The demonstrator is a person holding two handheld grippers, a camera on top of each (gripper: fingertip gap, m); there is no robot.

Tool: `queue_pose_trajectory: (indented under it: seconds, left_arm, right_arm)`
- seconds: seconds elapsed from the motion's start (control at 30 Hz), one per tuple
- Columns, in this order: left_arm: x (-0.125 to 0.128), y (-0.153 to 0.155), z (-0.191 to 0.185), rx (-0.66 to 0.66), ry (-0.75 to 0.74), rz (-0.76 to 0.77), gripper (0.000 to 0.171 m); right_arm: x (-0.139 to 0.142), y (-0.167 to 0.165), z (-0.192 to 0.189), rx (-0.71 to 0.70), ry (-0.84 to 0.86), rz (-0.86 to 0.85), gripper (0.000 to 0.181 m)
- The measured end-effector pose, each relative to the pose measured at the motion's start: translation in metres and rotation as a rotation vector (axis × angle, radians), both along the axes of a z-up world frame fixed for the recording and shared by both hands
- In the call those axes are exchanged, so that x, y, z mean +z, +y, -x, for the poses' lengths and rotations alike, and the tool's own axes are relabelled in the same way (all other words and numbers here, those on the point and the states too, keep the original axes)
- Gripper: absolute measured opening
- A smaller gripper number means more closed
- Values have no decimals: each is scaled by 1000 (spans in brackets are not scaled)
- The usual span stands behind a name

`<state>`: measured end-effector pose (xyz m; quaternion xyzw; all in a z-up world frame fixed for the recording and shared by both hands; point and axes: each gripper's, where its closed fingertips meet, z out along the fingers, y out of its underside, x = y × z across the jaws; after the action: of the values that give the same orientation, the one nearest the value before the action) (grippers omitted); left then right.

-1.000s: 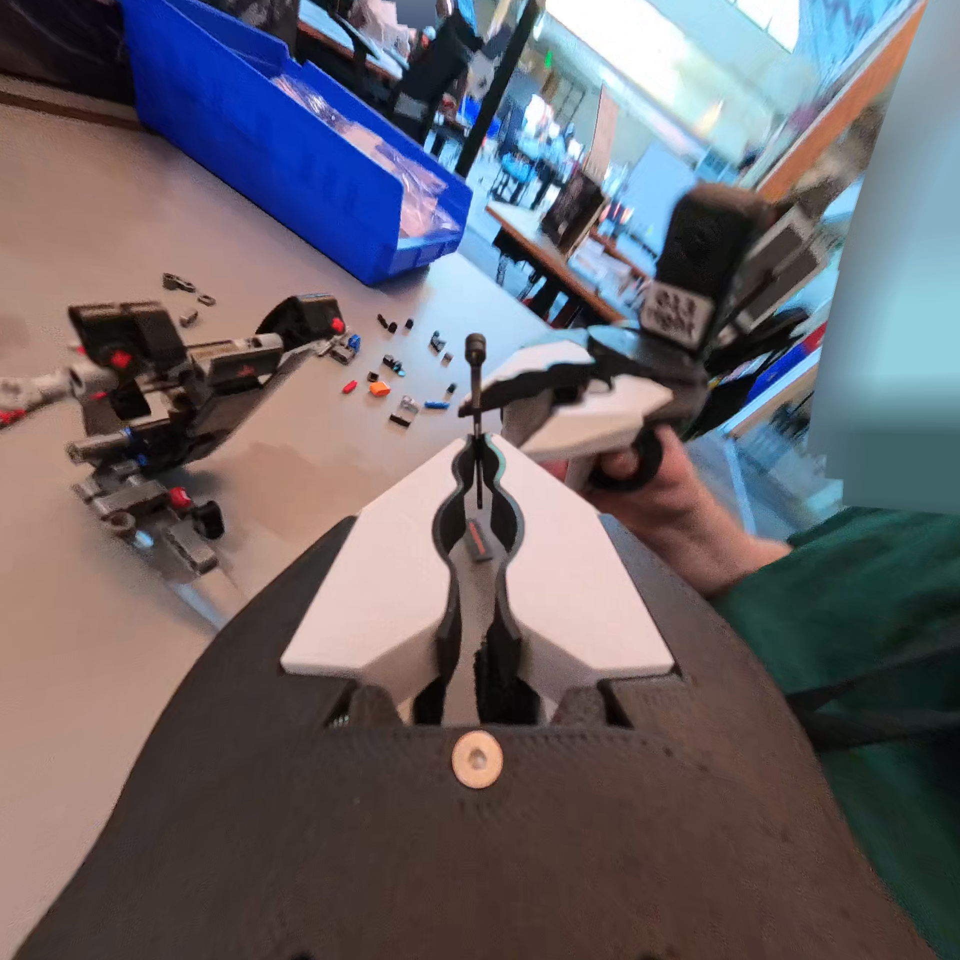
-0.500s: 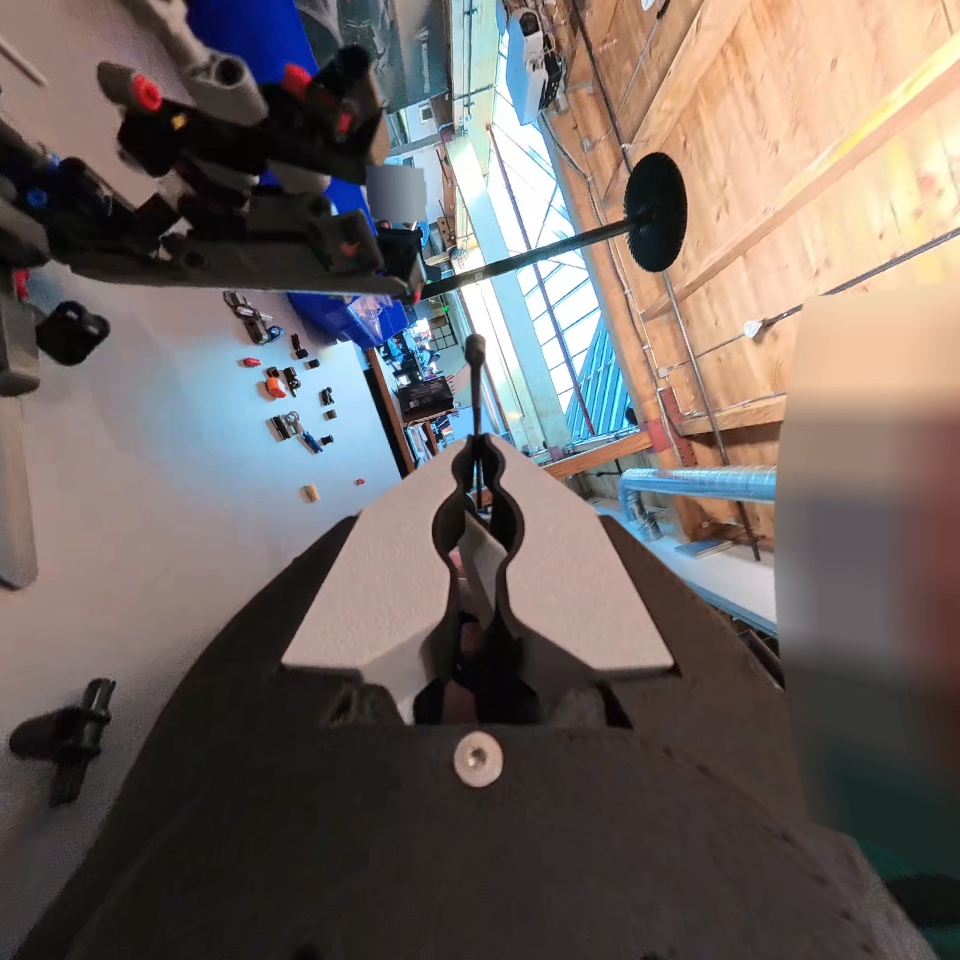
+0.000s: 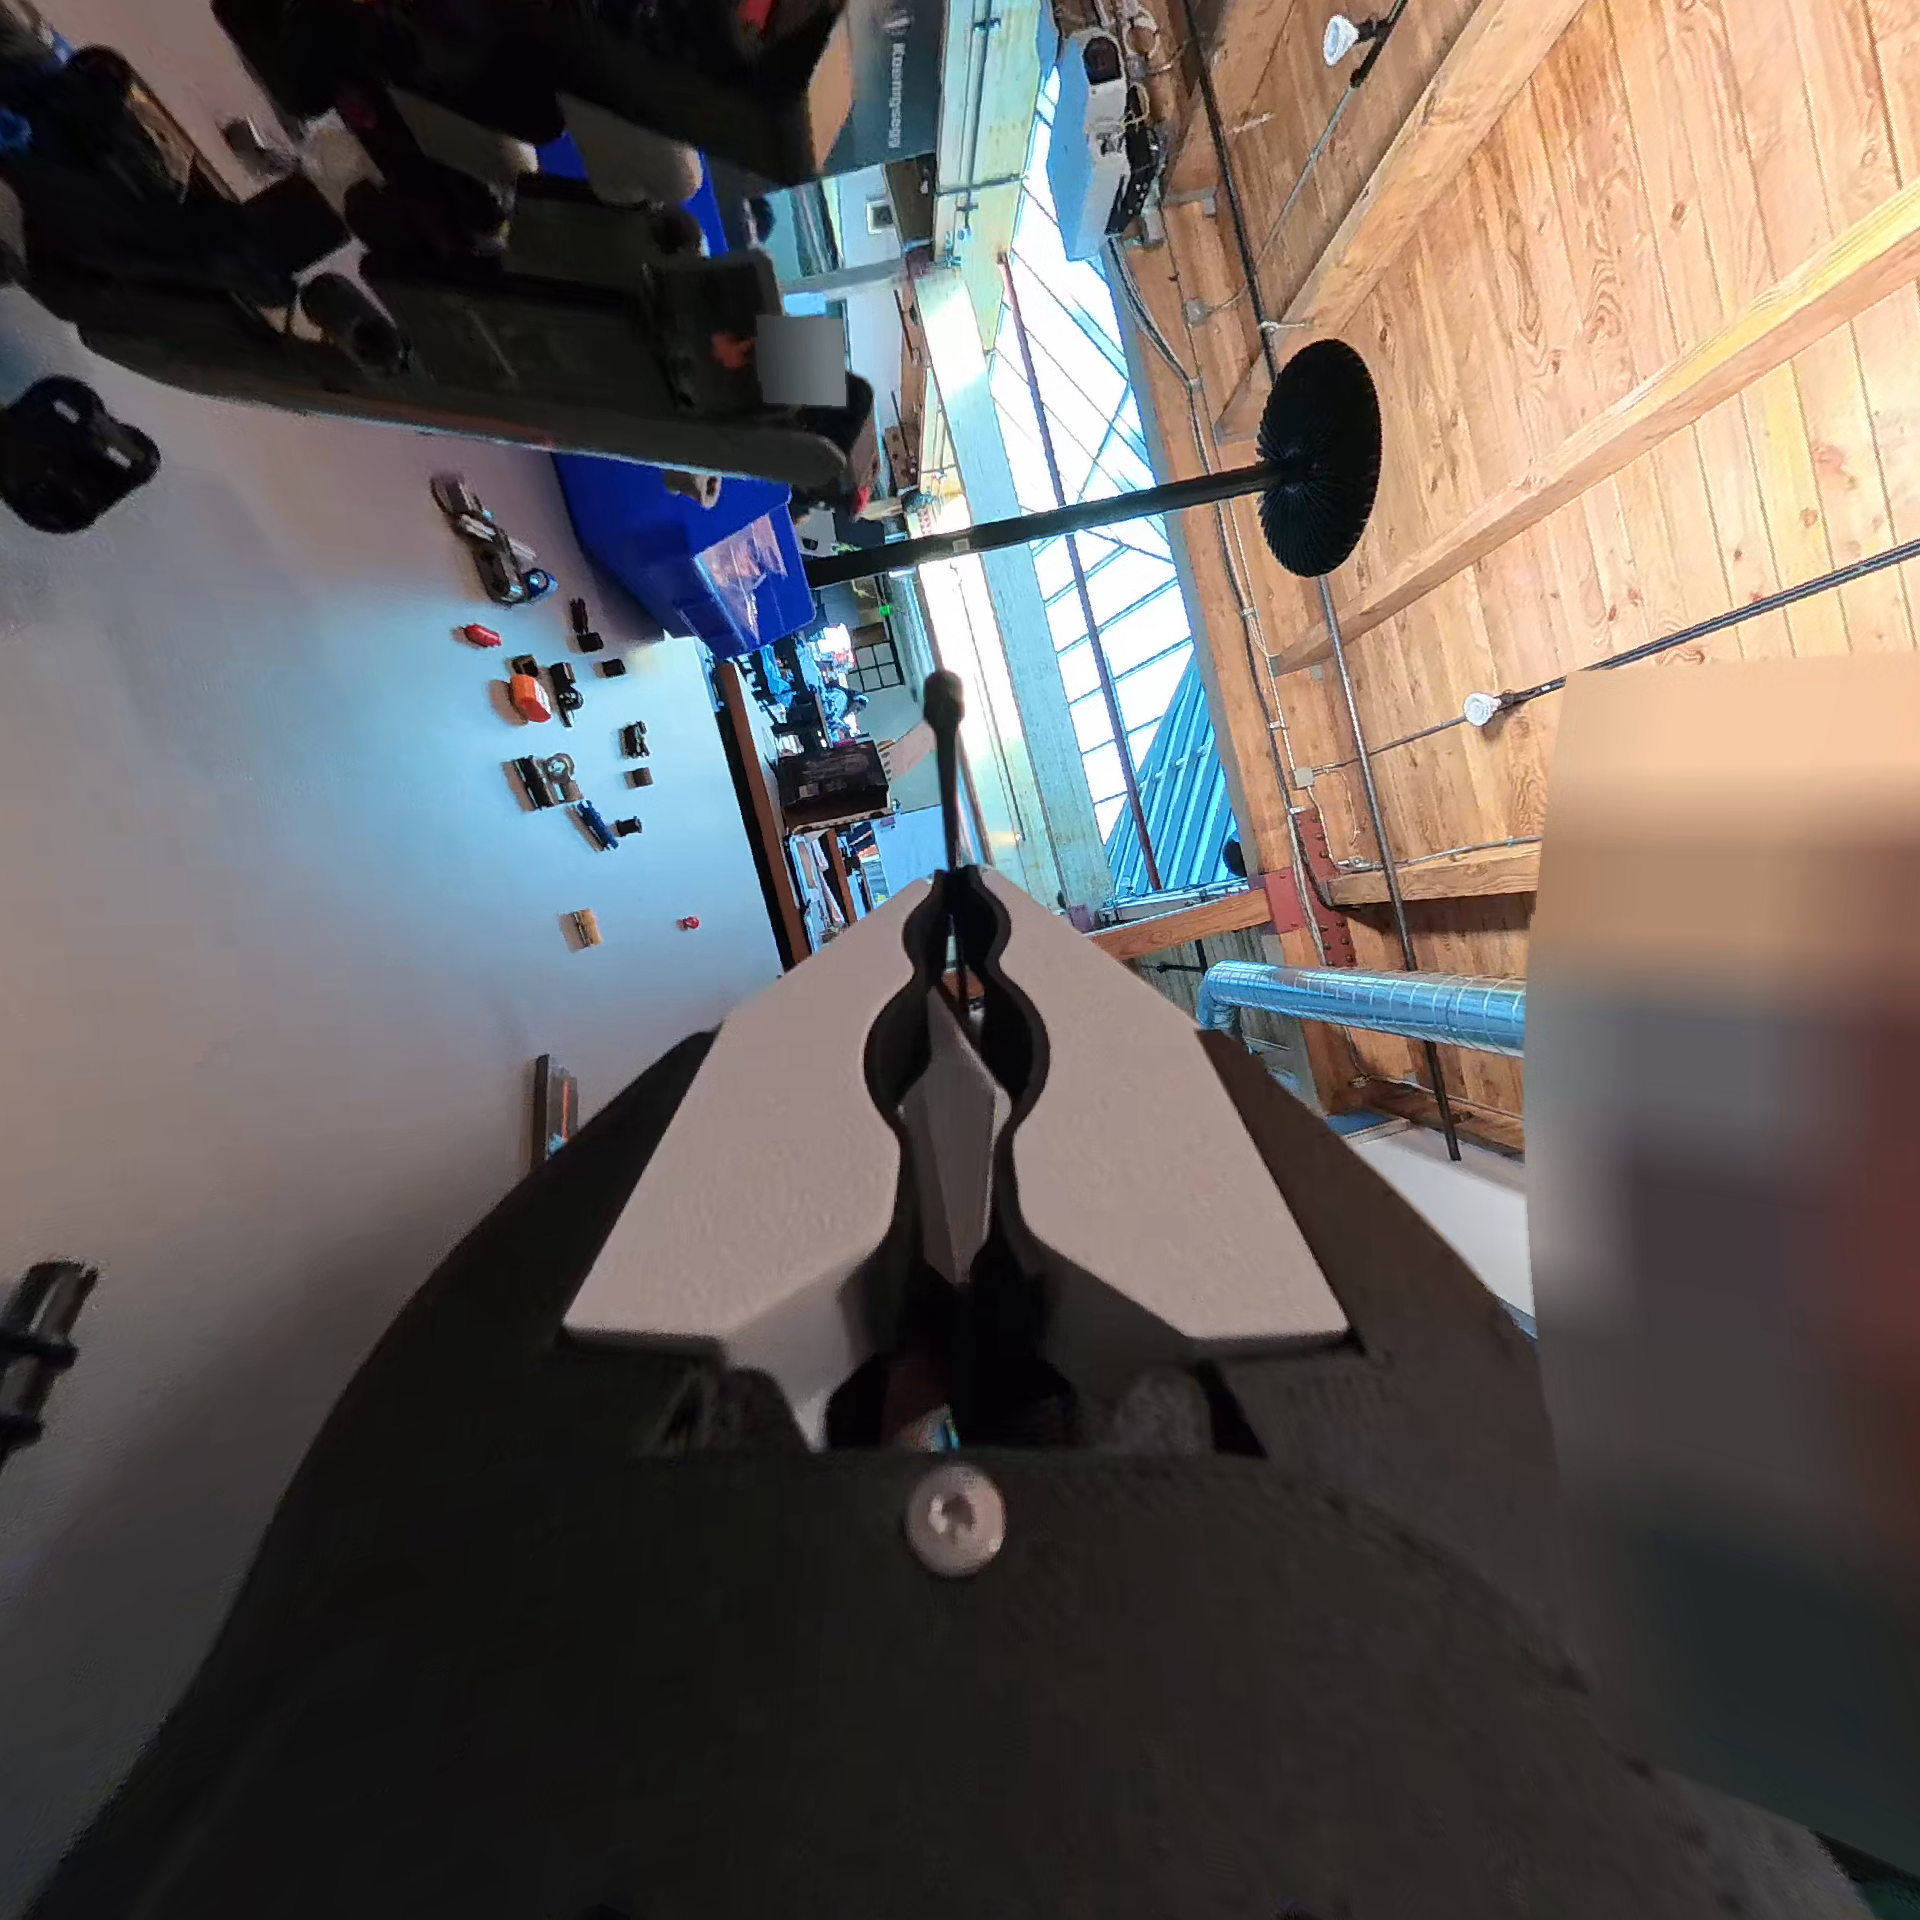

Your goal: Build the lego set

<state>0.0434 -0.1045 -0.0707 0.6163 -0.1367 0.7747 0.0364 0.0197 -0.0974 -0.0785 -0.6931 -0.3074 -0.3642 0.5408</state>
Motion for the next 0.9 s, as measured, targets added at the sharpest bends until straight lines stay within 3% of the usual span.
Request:
queue_pose_trajectory:
  seconds: [0.2, 0.3, 0.47, 0.6, 0.8, 0.9]
  left_arm:
    - [-9, 1, -1, 9, 29, 4, 3]
    - [-11, 0, 0, 1, 42, -23, 11]
    - [-11, 16, 9, 44, 79, -205, 21]
    - [-6, 28, 20, 59, 93, -492, 27]
    - [-3, 13, 25, -119, 48, -1354, 36]
    - [-5, -9, 25, -270, -43, -1498, 27]
  right_arm:
    - [-3, 0, 0, 42, -27, 30, 0]
    - [-1, -3, -3, 57, 53, 20, 0]
    - [1, -7, -4, 96, 254, 2, 0]
    - [8, -11, -10, 160, 533, -12, 0]
    - [33, -26, -9, 393, 1003, -4, 0]
    - [35, -30, -5, 473, 1127, 21, 0]
